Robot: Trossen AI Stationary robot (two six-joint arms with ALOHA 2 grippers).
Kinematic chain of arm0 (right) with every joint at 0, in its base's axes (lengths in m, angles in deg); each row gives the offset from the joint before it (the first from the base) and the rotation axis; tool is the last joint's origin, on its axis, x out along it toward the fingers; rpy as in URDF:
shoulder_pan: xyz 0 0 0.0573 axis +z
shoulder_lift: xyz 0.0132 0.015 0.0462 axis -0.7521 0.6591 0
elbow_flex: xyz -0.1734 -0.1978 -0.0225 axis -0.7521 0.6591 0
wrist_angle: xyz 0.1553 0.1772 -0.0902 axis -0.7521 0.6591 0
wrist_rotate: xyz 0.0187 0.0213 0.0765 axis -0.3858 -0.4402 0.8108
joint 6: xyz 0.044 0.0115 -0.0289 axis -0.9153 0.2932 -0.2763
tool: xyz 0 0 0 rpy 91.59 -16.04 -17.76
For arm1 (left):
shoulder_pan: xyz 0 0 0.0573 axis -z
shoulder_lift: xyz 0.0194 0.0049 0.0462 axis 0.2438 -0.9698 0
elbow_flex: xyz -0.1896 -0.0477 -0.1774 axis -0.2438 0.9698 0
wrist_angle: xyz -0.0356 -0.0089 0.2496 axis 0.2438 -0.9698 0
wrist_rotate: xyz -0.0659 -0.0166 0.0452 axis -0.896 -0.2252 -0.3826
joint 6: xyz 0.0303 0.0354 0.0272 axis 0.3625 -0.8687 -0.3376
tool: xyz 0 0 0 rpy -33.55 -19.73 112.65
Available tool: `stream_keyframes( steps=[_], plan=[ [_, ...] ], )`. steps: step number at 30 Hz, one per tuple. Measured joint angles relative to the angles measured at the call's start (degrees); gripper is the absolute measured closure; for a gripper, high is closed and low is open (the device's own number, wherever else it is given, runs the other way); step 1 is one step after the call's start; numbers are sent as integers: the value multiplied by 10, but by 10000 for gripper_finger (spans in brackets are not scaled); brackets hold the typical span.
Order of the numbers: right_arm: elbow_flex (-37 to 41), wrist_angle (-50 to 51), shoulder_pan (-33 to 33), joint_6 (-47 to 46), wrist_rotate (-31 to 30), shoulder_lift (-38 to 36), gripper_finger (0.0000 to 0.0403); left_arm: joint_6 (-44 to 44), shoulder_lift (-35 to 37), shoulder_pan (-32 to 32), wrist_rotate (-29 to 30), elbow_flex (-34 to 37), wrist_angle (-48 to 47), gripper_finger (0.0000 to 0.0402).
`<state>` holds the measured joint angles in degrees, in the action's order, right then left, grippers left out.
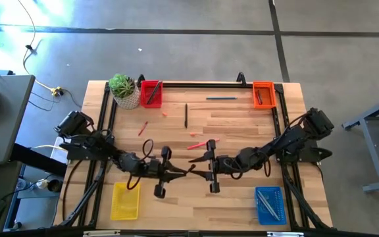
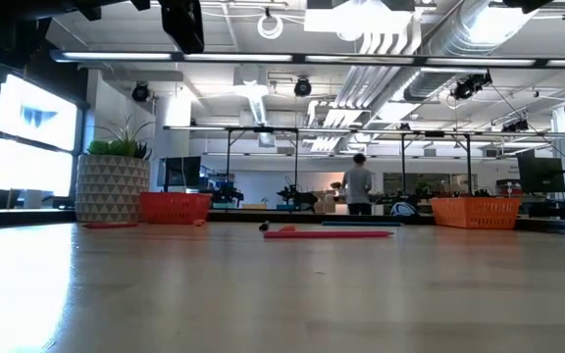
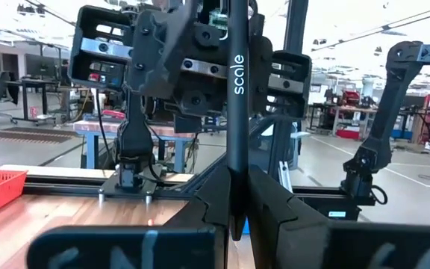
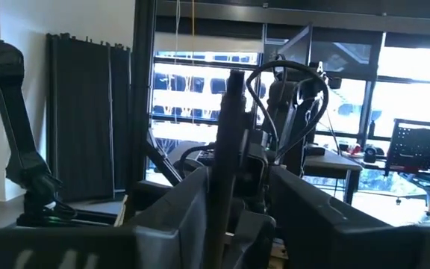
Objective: Sort crayons/erasers/pens/pencils in bins
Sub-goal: Put the black pen into the blue bin
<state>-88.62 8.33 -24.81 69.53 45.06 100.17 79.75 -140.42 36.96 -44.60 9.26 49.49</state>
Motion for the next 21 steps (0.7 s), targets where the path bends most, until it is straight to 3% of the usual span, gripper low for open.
stream_keyframes(
  steps=[12, 21],
  plan=[
    [0, 0, 0, -5, 9, 0, 340, 4, 0, -12, -6, 0, -2, 392],
    [0, 4, 1, -4, -8, 0, 382, 5, 0, -13, 0, 0, -18, 341]
  ],
)
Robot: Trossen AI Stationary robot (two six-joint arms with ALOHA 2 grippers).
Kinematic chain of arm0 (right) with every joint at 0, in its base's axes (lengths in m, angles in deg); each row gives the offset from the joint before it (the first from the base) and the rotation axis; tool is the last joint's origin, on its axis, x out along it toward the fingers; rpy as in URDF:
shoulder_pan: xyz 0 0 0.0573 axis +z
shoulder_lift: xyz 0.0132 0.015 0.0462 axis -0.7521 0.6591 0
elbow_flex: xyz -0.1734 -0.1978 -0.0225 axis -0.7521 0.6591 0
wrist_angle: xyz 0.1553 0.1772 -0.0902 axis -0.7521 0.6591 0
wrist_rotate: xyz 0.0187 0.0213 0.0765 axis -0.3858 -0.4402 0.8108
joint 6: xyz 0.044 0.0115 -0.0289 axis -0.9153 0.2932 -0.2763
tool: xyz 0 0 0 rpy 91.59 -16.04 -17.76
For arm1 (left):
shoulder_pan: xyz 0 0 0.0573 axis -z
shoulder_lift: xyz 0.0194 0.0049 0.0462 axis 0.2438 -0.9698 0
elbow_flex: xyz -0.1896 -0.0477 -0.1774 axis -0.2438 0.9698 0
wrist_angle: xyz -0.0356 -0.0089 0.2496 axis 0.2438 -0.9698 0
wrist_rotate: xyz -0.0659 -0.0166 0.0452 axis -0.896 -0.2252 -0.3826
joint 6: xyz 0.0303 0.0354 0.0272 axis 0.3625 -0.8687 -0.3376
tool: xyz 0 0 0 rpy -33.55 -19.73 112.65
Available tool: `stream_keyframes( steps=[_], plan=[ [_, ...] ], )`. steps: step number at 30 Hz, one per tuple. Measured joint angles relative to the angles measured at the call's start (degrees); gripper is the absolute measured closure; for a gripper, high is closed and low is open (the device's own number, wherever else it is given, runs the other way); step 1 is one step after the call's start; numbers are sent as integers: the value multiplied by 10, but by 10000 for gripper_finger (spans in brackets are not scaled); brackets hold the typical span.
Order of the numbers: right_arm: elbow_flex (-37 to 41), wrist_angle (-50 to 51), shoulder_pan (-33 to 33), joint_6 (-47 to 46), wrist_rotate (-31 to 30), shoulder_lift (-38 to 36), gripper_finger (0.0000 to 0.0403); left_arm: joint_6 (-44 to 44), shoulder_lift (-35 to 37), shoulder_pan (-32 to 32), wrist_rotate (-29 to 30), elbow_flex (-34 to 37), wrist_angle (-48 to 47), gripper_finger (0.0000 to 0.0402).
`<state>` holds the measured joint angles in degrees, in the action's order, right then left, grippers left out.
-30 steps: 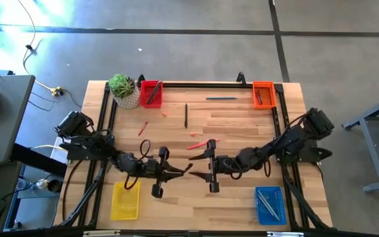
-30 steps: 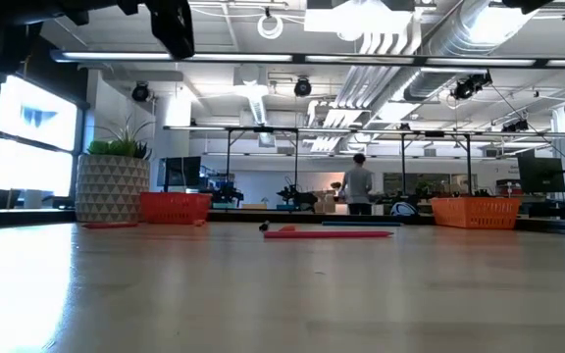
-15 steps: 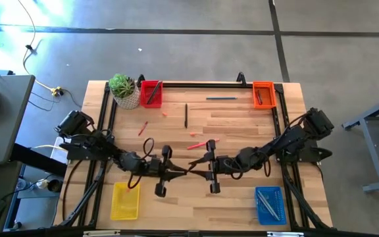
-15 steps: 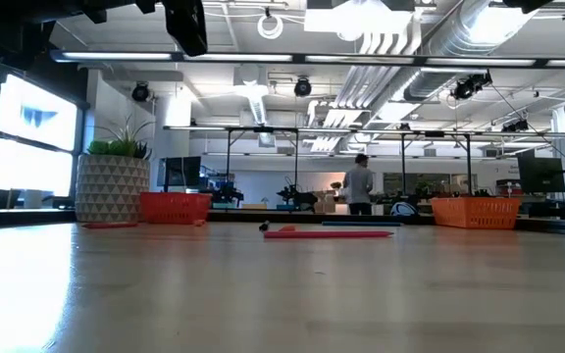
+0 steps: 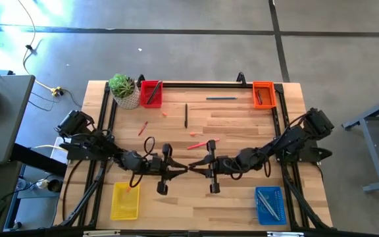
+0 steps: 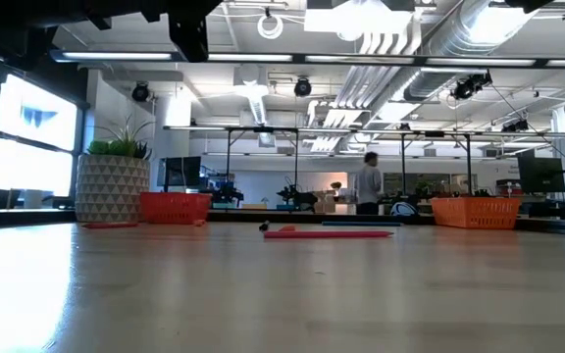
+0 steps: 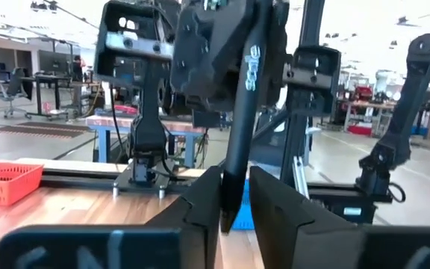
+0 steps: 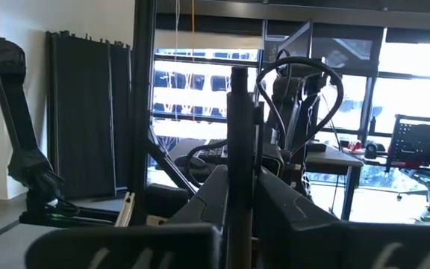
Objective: Sort crayons/erasers/pens/pencils in bins
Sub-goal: Put the black pen into the blue bin
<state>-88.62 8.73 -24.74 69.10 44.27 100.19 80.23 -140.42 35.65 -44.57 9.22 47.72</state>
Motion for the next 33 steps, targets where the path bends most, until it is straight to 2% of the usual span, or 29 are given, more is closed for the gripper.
stream_keyframes(
  steps=[11, 14, 16, 21, 26, 33],
  plan=[
    [0, 32, 0, 19, -47, -25, 382, -29, 12, 2, 30, 6, -29, 268],
    [0, 91, 1, 10, -86, -61, 382, -40, 36, 2, 70, 6, -83, 248],
    [0, 151, 7, -3, -130, -96, 382, -35, 55, 3, 67, 6, -120, 238],
    [-1, 303, 23, -60, -191, -180, 382, -32, 83, 4, 64, 6, -177, 223],
    [-1, 459, 57, -170, -242, -258, 382, -36, 90, 3, 79, 7, -220, 227],
    [-1, 741, 107, -478, -247, -320, 382, -56, 90, 3, 81, 7, -224, 264]
  ],
)
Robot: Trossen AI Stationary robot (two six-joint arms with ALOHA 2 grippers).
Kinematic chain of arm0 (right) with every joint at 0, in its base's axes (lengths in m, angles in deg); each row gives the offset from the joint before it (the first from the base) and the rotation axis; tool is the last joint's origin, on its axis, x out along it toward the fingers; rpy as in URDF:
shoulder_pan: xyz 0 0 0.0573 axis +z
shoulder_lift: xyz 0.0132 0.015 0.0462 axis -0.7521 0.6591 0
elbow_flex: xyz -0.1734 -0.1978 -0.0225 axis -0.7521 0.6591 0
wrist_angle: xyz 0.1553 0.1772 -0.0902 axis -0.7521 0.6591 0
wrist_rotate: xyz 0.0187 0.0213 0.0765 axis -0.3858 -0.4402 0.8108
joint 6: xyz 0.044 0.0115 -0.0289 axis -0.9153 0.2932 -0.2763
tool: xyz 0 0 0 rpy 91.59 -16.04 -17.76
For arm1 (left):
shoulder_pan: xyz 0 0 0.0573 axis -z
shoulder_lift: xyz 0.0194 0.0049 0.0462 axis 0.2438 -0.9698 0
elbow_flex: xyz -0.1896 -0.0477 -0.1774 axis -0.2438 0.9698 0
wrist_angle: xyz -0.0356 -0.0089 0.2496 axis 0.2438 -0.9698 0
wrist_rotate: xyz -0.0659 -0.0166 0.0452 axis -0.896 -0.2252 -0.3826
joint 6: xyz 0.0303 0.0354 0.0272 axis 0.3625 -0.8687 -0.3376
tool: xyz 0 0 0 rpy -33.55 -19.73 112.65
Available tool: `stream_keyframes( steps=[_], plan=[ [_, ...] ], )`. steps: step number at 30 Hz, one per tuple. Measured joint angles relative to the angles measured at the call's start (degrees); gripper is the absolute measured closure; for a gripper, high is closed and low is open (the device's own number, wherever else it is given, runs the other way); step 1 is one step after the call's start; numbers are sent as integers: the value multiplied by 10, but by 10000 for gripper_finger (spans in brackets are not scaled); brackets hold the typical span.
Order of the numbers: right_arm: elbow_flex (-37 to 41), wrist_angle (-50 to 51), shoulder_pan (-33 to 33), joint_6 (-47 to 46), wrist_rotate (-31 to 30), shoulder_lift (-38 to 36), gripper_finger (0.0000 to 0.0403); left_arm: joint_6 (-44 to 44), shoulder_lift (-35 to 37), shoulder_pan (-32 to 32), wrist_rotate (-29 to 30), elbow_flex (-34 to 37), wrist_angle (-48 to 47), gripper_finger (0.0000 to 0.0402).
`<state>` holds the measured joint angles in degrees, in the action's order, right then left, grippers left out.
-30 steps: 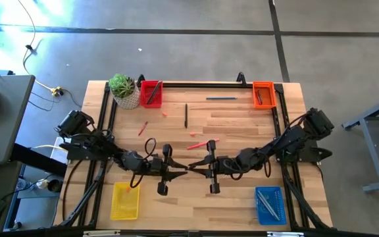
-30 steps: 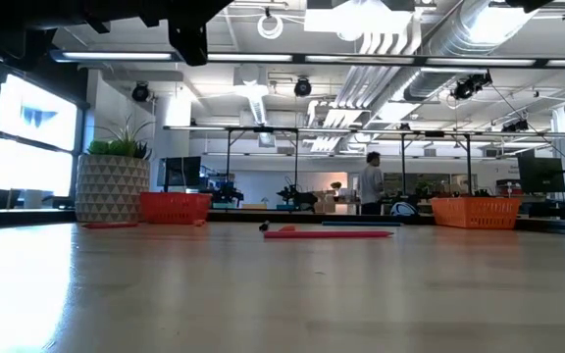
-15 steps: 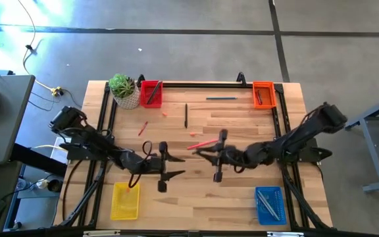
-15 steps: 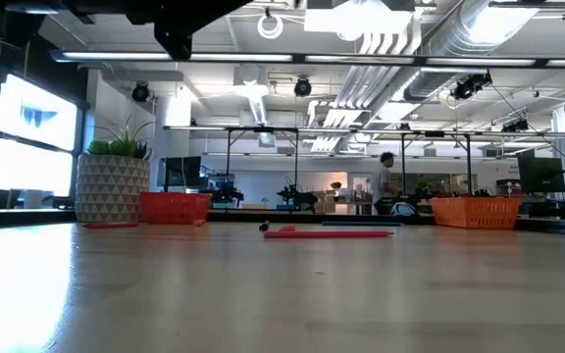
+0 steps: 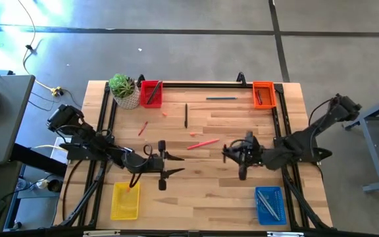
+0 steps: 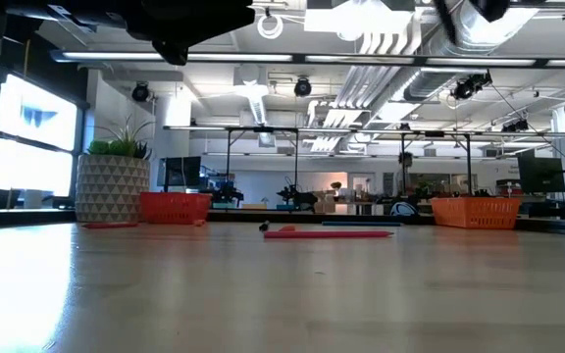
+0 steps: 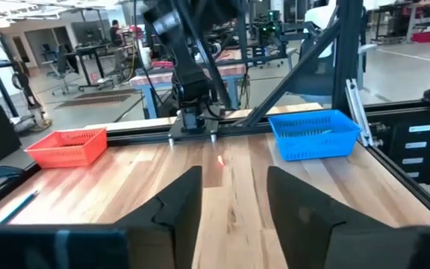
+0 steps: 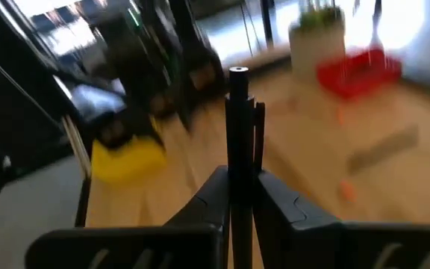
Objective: Sort crayons/erasers/pens/pencils in bins
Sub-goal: Put the black pen into the blue bin
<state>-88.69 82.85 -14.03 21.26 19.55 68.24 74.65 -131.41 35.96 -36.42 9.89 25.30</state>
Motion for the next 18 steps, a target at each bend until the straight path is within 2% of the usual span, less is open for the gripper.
stream_keyframes(
  steps=[4, 7, 14, 18],
  plan=[
    [0, 138, 31, -187, 34, 2, 382, -2, 0, 0, 0, 0, -4, 292],
    [0, 206, 60, -305, 70, 10, 382, -4, 0, 0, 0, 0, -13, 310],
    [0, 277, 137, -507, 154, 31, 382, -4, 0, 0, 0, 0, -16, 338],
    [0, 289, 177, -592, 188, 54, 382, -3, 0, -1, 0, 0, -24, 348]
  ],
)
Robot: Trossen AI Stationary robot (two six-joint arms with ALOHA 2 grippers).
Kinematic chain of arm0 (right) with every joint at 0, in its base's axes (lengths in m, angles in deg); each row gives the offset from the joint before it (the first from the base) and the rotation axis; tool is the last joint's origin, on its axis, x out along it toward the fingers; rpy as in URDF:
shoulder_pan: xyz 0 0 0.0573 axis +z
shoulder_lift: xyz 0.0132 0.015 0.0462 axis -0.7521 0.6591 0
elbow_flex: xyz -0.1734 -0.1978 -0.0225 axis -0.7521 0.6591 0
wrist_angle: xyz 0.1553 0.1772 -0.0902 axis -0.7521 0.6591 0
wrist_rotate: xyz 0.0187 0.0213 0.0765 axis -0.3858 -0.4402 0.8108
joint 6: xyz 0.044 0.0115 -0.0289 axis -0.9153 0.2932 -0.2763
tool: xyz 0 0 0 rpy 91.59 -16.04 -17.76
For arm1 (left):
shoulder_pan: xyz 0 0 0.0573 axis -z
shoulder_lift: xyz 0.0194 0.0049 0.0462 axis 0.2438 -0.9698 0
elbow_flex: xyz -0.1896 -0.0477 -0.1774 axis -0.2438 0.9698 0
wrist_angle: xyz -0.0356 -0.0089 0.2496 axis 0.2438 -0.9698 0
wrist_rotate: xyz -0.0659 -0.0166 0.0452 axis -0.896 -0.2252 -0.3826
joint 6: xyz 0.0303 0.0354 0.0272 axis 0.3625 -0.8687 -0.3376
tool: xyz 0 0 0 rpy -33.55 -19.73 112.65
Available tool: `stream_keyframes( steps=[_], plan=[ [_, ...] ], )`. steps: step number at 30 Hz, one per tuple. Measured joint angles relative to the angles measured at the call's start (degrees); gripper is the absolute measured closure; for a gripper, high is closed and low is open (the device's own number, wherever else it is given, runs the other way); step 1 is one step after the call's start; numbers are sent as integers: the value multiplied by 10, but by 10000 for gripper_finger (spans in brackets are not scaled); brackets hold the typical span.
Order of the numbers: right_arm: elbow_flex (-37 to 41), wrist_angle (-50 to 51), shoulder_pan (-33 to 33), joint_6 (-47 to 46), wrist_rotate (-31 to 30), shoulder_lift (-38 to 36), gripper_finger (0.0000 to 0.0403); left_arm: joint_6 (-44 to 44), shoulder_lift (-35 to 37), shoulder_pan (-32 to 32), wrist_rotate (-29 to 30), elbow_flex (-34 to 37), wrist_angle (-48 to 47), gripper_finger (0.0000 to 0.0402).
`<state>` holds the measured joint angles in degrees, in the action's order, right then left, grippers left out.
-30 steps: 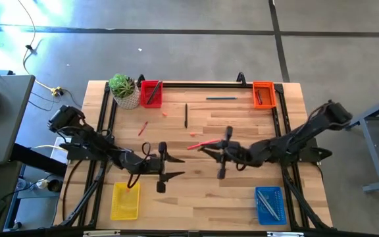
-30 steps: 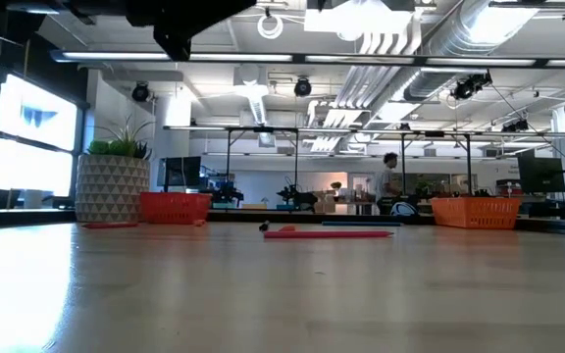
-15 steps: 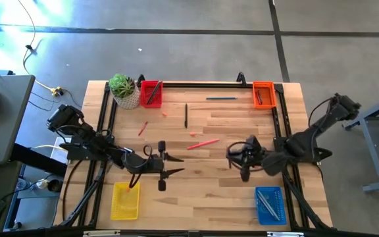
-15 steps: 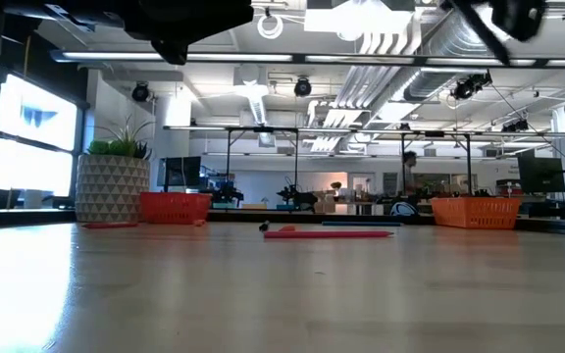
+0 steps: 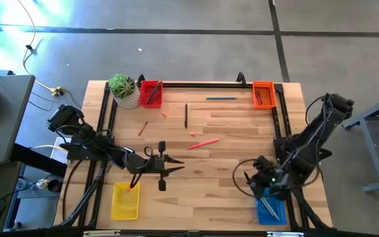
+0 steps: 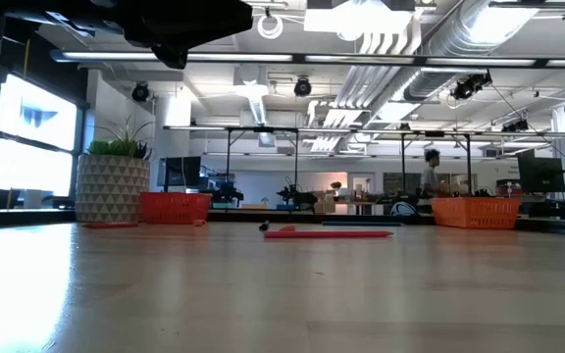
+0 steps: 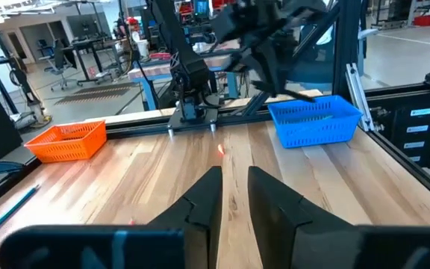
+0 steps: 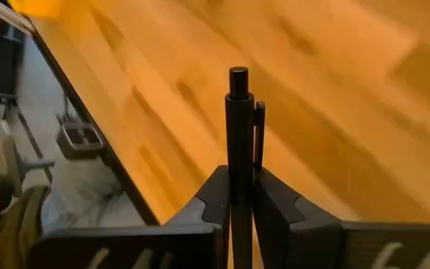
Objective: Sort crayons/erasers/pens/pencils in bins
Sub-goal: Put the black pen into the blue bin
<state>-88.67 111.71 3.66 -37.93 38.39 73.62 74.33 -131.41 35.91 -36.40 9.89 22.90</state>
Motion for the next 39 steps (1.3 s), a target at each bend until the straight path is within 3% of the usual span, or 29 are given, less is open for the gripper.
stream_keyframes(
  steps=[8, 13, 17, 22, 27, 39],
  plan=[
    [-52, 71, 73, -141, 41, 80, 382, 5, 0, 0, 2, 0, 0, 355],
    [-104, 146, 107, -230, 104, 160, 382, 5, 0, 0, 2, 0, 0, 355],
    [-113, 148, 120, -264, 168, 219, 382, 9, 0, 0, 2, 0, 0, 355],
    [-111, 143, 122, -268, 213, 262, 382, 9, 0, 0, 2, 0, 0, 355],
    [-111, 143, 117, -250, 220, 266, 376, 9, 0, 0, 2, 0, 0, 355],
    [-150, 210, 109, -174, 256, 266, 263, 9, 2, 0, 2, 0, -33, 355]
  ],
)
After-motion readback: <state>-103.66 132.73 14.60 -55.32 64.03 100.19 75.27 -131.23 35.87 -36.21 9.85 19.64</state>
